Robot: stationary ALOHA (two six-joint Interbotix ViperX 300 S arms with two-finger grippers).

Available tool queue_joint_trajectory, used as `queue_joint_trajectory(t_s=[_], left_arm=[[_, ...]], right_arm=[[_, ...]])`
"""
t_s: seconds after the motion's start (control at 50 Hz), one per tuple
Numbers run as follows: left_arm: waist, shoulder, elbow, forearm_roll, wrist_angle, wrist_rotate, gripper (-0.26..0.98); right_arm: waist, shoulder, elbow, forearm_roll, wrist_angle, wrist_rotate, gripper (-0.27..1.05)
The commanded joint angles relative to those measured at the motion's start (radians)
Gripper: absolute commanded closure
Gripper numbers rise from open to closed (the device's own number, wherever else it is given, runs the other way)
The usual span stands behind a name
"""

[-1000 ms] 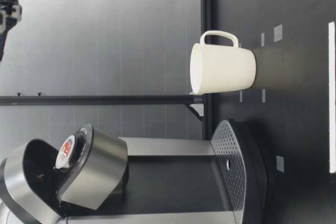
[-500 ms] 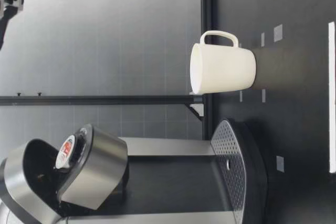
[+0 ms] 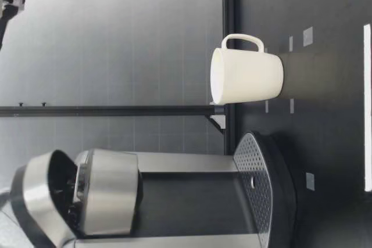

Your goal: Place the coffee capsule inside the capsule container, then place the cup onto the center of the cup tray.

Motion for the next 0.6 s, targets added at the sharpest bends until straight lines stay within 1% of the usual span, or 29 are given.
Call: queue_joint_trajectory(t_s=[0.0,0.3,0.58], left_arm=[[0.002,0.003,-0.034,0.006,-0.041,-0.002,0.55],[0.002,0.054,-0.074,0.003,-0.176,-0.005,0.55],[0.002,0.080,-0.078,0.002,-0.265,-0.078,0.55]], right_arm=[[0.012,-0.020,-0.011,0.000,-0.014,0.000,0.08],[0.021,-0.020,-0.009,0.000,-0.017,0.000,0.08],[0.026,-0.025,0.005,0.000,-0.017,0.002,0.09]])
